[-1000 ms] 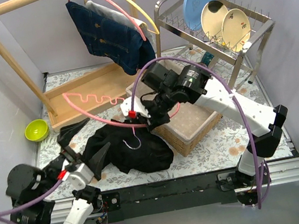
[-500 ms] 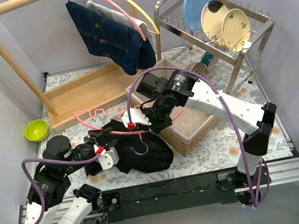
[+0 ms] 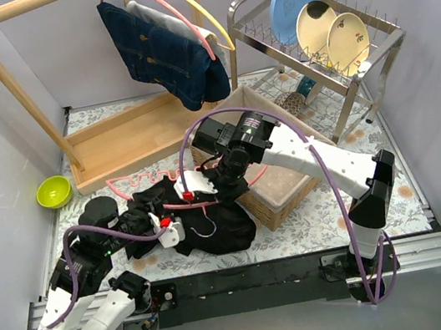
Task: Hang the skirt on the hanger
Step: Pass the hanger from the right arm to the left, then pass the hanger from the left arm to the right, then place skirt on hanger
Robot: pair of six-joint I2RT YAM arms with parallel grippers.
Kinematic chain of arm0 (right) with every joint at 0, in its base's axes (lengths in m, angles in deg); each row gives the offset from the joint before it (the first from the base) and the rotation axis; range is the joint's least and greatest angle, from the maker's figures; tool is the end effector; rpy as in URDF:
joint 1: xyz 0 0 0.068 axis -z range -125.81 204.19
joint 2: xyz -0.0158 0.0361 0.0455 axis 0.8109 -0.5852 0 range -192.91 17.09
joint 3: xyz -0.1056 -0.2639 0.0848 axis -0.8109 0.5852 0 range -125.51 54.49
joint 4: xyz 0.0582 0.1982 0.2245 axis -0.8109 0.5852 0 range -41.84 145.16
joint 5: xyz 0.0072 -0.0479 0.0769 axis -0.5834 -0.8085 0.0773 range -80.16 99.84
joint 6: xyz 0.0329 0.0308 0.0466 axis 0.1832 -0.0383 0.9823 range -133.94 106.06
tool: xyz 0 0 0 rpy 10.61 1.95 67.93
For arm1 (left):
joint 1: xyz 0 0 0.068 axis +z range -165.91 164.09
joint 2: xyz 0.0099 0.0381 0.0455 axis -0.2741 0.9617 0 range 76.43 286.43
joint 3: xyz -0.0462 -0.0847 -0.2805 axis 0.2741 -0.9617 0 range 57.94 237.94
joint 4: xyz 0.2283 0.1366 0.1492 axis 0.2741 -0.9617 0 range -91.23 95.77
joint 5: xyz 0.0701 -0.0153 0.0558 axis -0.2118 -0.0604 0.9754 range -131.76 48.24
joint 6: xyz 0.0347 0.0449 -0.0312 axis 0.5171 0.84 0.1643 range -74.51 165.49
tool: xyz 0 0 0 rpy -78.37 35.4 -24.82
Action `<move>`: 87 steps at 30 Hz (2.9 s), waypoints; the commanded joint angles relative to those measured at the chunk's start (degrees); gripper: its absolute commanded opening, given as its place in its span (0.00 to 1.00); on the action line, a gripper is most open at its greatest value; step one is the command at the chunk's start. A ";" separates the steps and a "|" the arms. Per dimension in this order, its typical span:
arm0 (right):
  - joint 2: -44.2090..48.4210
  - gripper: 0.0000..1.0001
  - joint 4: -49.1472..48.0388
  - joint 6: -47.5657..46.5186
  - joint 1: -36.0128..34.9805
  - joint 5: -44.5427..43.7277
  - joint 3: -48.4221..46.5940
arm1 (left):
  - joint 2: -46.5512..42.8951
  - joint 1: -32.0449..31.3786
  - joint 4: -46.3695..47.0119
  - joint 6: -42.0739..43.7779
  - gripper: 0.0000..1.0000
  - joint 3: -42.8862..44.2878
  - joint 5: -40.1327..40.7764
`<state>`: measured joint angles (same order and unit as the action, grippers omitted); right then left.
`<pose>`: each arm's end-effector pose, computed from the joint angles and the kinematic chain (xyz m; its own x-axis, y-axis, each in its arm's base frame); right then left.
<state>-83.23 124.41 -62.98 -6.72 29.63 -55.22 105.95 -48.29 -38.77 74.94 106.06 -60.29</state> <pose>0.1780 0.3552 0.3922 0.3766 -0.7845 -0.4927 -0.9191 -0.3829 -0.0927 0.1056 -0.0859 0.3520 0.0467 0.5225 -0.8513 0.8339 0.4488 0.3212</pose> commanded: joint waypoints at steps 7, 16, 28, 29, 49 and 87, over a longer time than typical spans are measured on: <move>0.29 0.01 -1.19 -0.01 -0.09 6.13 -5.86 | -2.10 -0.40 5.15 -7.19 0.00 0.13 1.91; 4.41 0.20 -4.34 -0.01 3.07 12.64 -11.67 | -3.68 -0.40 7.79 -30.75 0.00 4.70 1.92; 18.13 0.26 -23.07 -3.87 3.25 12.29 5.56 | 1.33 -0.40 9.38 -53.78 0.00 9.19 -3.36; 18.22 0.27 -22.90 -3.96 3.25 12.11 5.73 | 1.77 -0.40 9.29 -54.32 0.00 9.27 -3.54; 18.39 0.01 -24.28 13.42 12.79 19.23 7.41 | 0.10 -0.40 11.58 -63.09 0.94 12.26 2.96; 34.57 0.01 -70.01 62.48 39.55 24.24 34.74 | 36.56 -15.77 -0.19 -106.97 0.78 12.60 33.01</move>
<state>-49.85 59.69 -1.91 32.71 52.98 -20.66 139.33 -58.98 -34.07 -29.10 114.39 -38.91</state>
